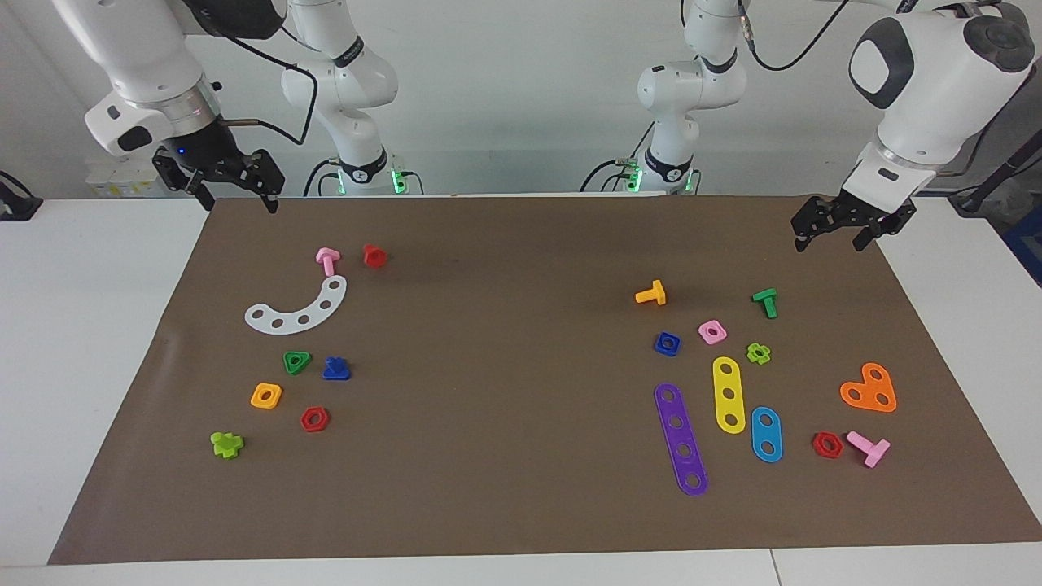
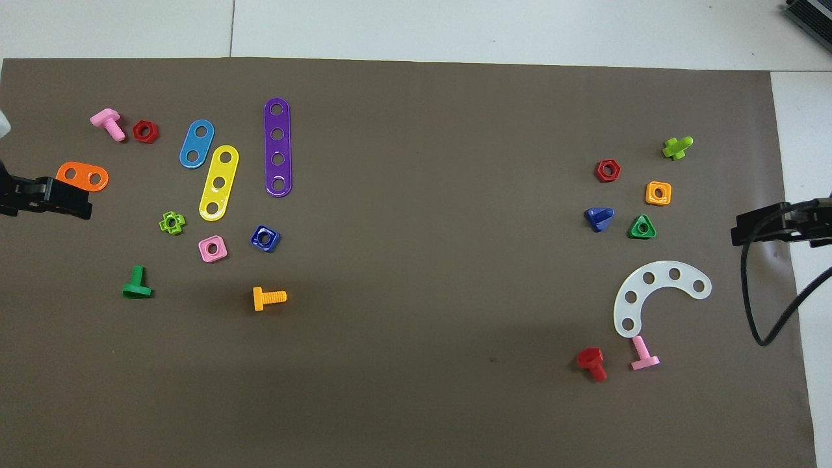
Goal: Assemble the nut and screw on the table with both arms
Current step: 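Reach the right gripper toward the blue screw among the nuts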
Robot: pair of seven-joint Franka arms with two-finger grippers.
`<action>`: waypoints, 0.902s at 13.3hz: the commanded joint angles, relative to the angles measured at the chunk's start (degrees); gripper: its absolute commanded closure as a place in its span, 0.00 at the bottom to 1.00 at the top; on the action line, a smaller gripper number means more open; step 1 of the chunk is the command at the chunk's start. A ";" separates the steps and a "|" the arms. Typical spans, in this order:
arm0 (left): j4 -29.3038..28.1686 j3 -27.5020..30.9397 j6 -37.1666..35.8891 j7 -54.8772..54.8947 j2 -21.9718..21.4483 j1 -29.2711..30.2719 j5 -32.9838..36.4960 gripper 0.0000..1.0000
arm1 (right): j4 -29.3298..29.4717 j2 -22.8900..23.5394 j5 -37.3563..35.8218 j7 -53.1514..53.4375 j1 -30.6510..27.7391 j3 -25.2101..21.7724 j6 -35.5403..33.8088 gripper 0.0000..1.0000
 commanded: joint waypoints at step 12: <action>-1.60 -0.17 0.52 -0.06 -1.31 0.36 0.71 0.00 | -18.70 0.10 0.80 -2.70 4.39 0.34 26.33 0.00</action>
